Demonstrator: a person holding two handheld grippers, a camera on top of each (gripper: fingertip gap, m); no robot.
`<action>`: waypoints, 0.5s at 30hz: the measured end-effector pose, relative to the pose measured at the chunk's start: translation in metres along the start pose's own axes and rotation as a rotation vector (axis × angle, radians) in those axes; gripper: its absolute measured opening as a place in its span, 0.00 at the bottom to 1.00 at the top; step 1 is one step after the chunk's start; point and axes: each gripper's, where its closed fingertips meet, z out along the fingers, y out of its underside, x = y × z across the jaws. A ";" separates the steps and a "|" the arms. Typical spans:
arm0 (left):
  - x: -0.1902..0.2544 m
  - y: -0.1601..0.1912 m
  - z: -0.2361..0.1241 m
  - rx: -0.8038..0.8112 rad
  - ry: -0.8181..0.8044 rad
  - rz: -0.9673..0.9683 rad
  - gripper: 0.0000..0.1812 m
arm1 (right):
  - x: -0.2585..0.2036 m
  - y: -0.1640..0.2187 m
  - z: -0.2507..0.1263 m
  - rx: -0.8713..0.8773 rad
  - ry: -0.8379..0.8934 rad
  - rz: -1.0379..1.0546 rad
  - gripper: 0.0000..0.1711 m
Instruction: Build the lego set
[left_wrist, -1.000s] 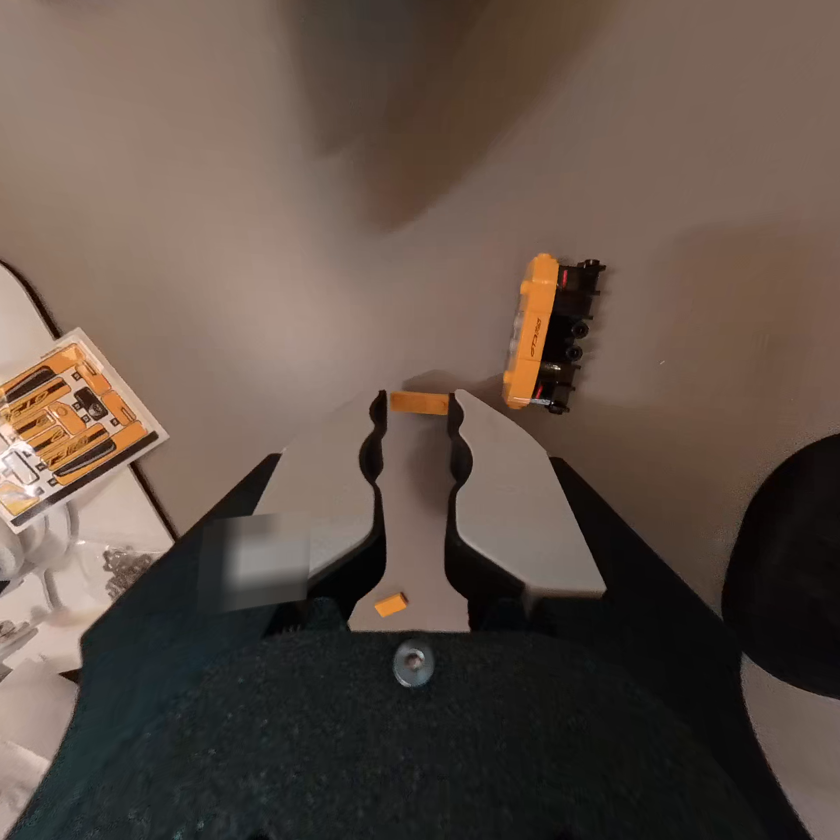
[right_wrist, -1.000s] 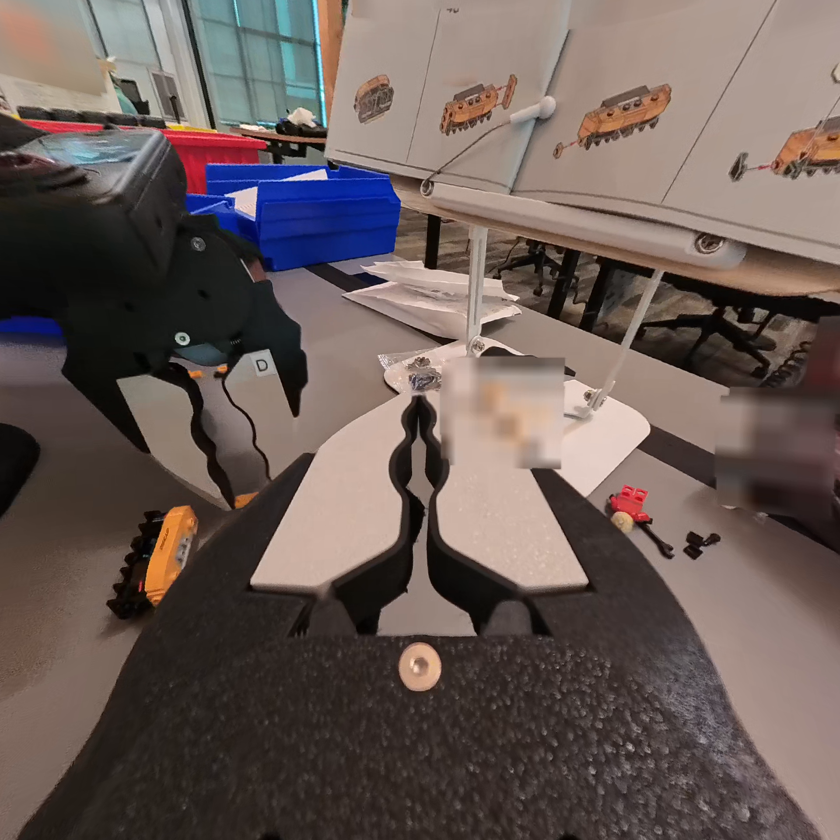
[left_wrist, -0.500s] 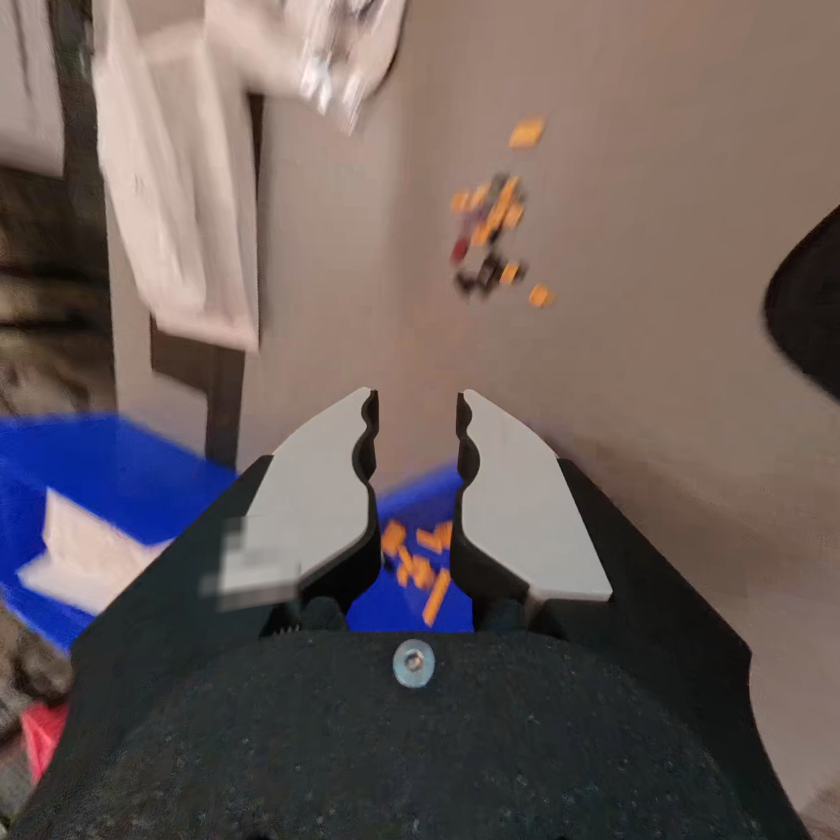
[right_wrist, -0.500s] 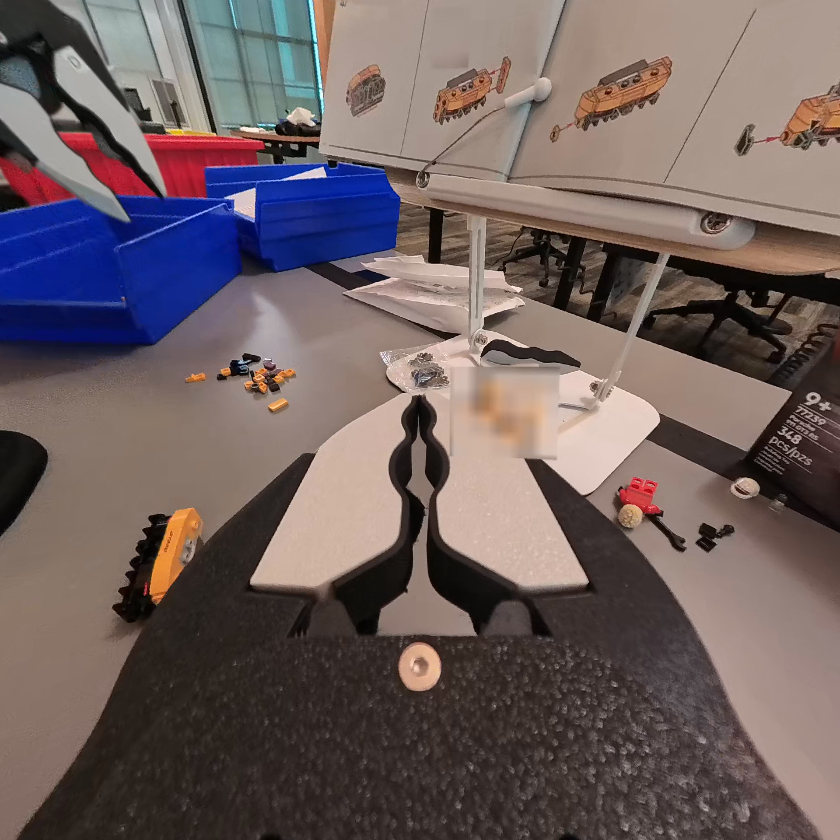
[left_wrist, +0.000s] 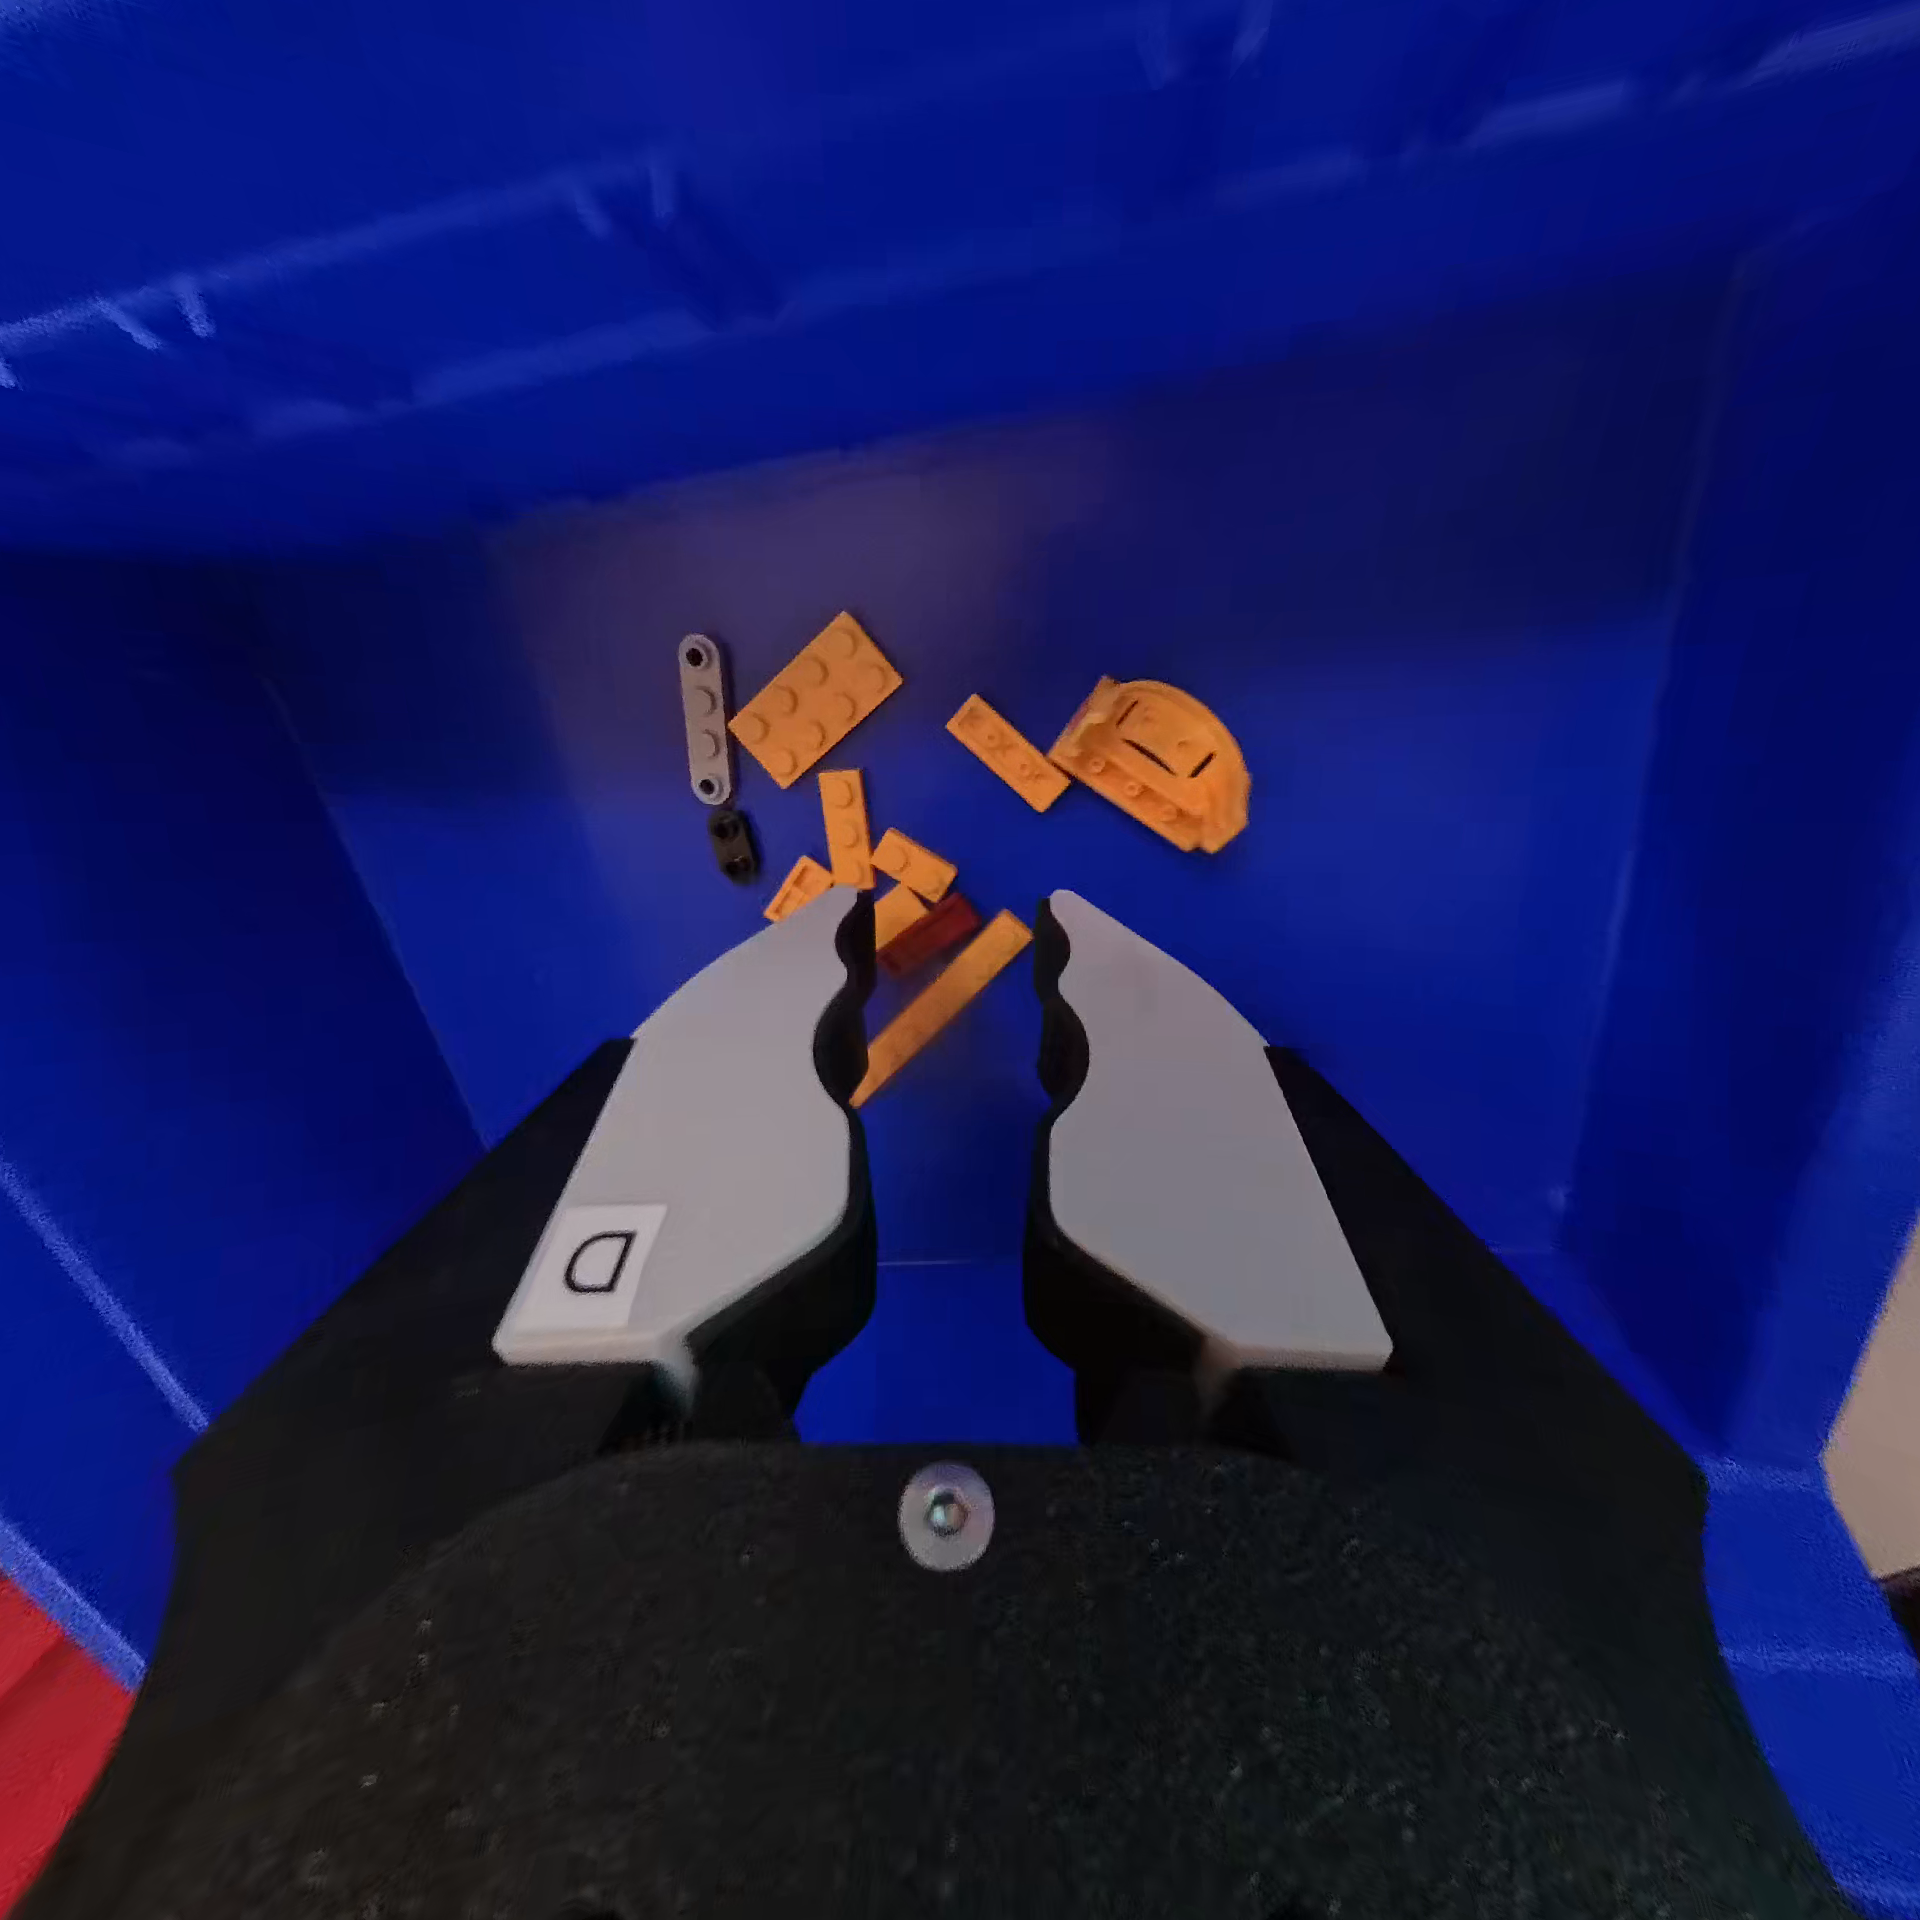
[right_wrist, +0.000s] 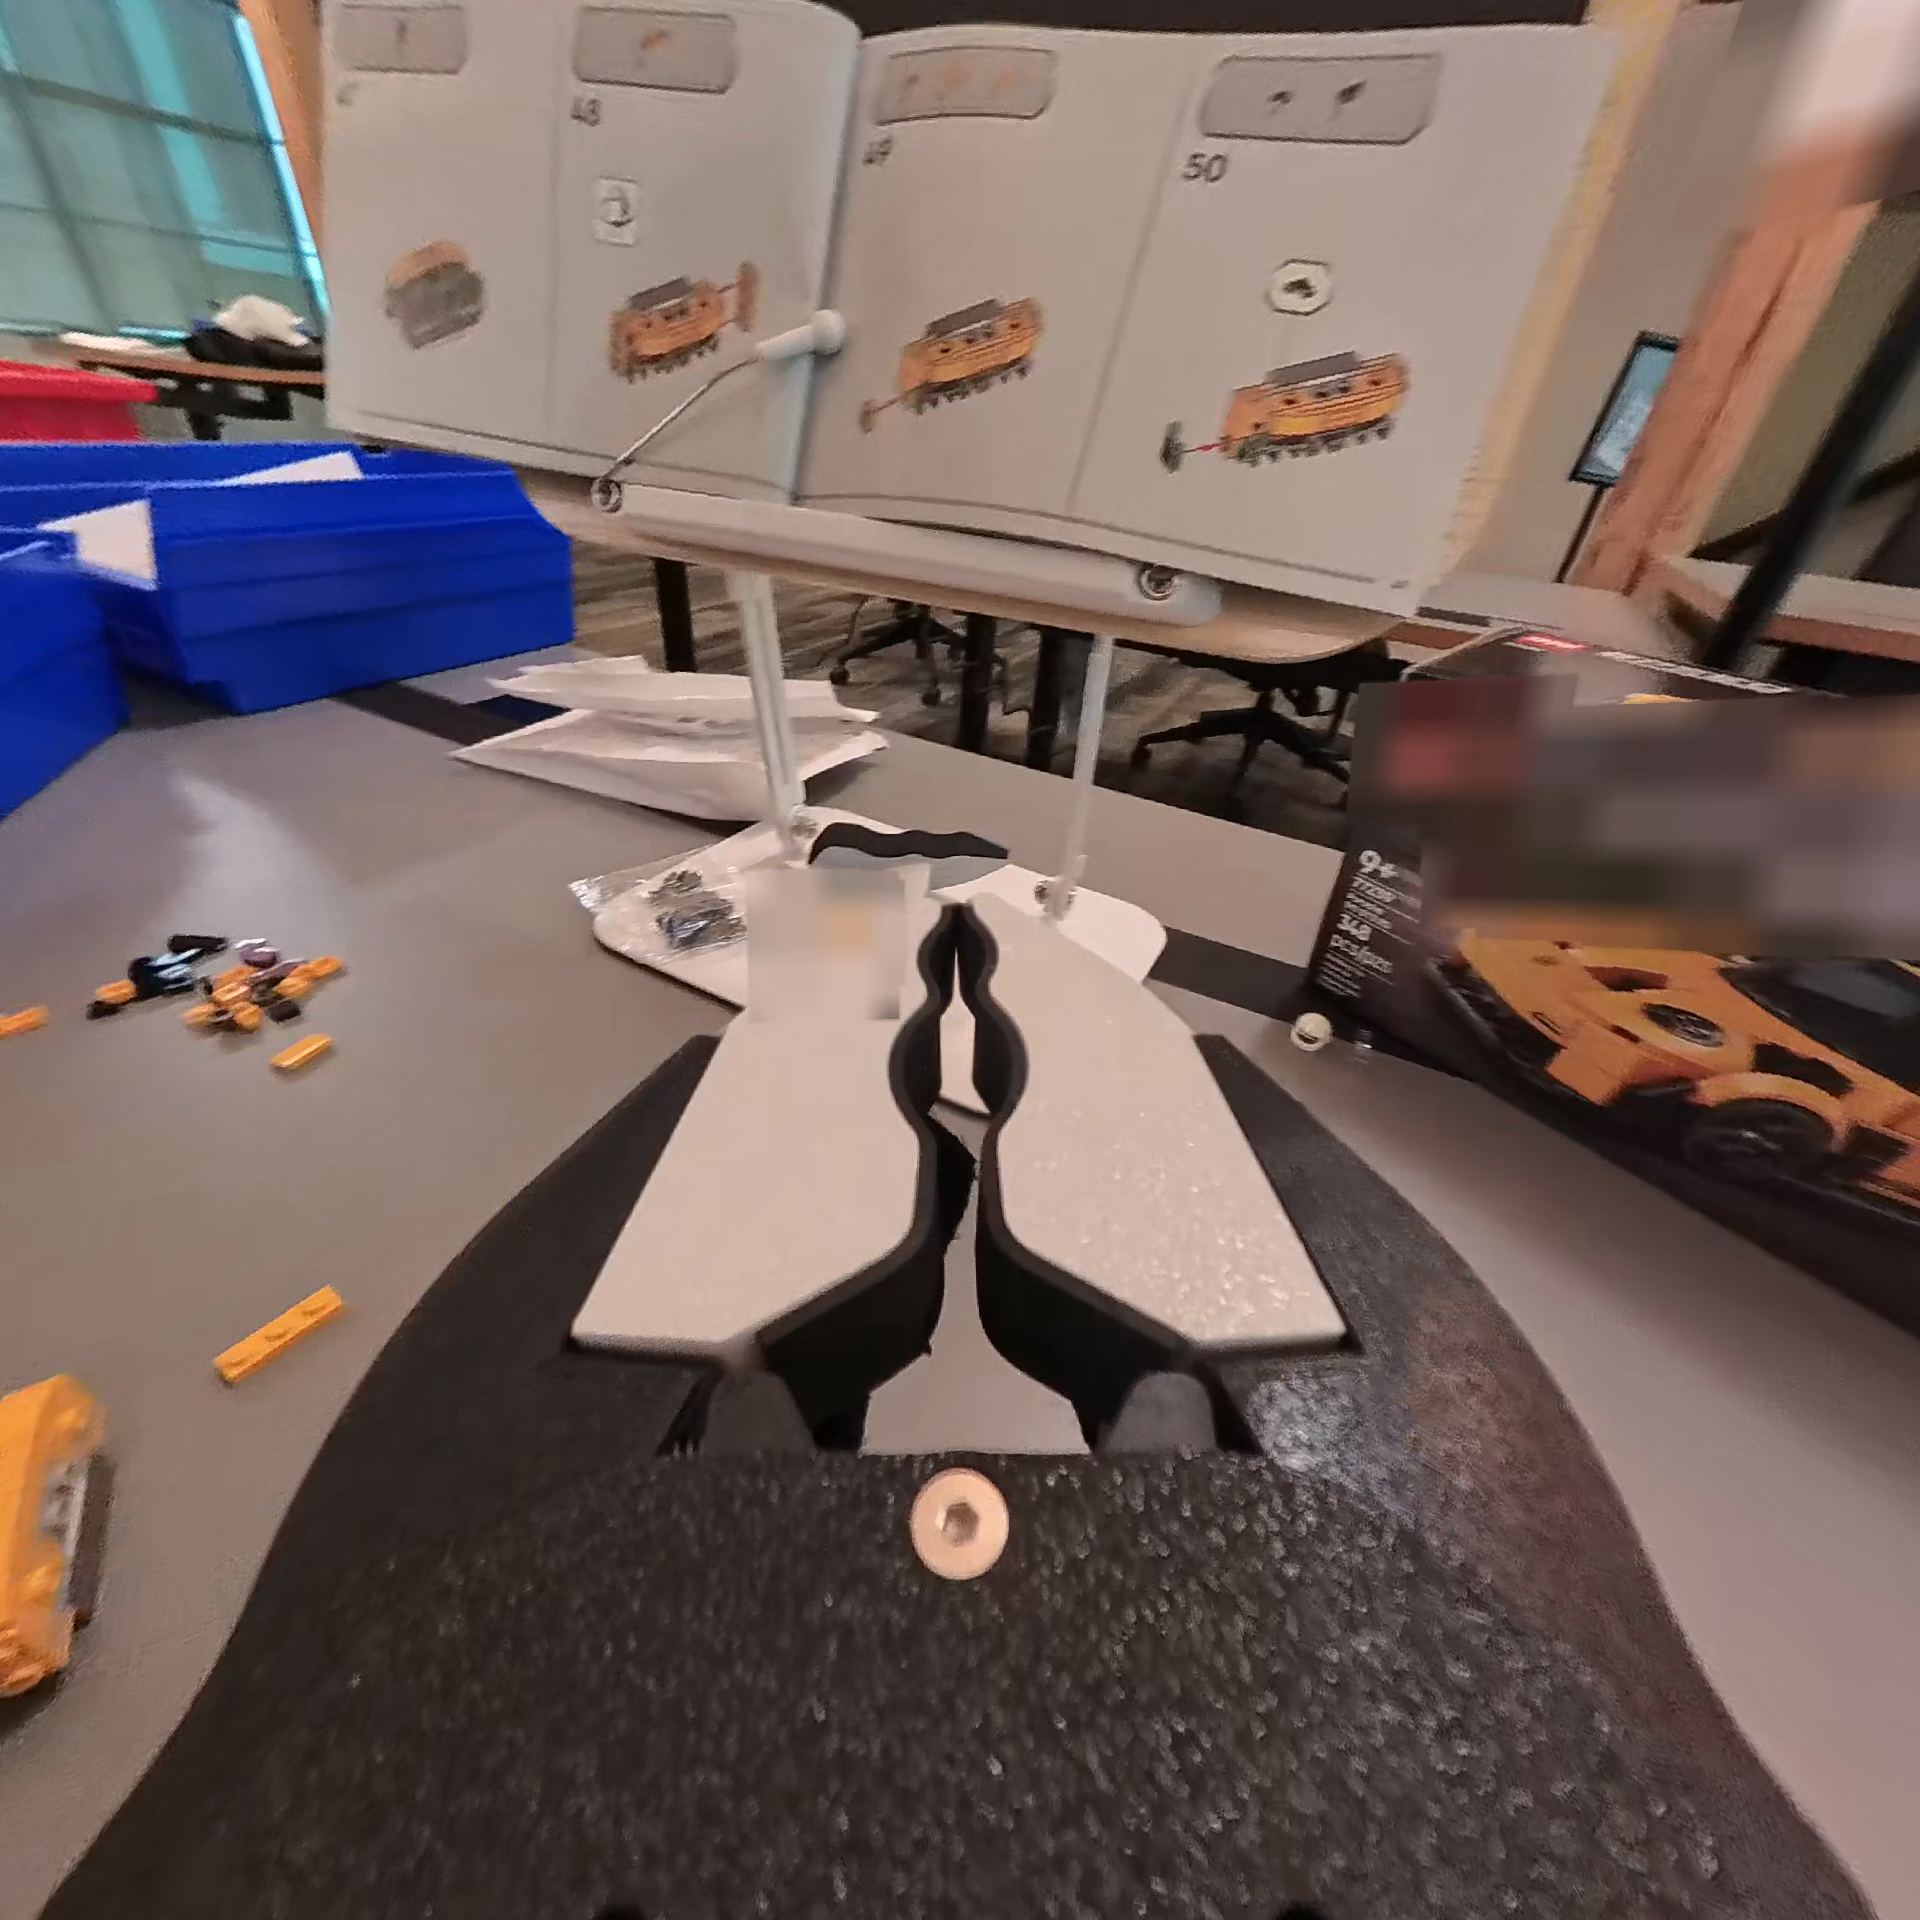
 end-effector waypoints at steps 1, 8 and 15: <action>-0.003 0.001 0.003 -0.008 -0.005 0.002 0.16 | 0.002 0.000 0.000 0.000 0.008 -0.001 0.00; -0.019 -0.006 0.017 0.000 0.016 -0.051 0.14 | -0.005 0.008 0.003 -0.024 -0.021 -0.015 0.00; -0.018 -0.008 0.025 -0.007 0.103 -0.121 0.09 | -0.008 0.011 0.005 -0.038 -0.047 -0.009 0.00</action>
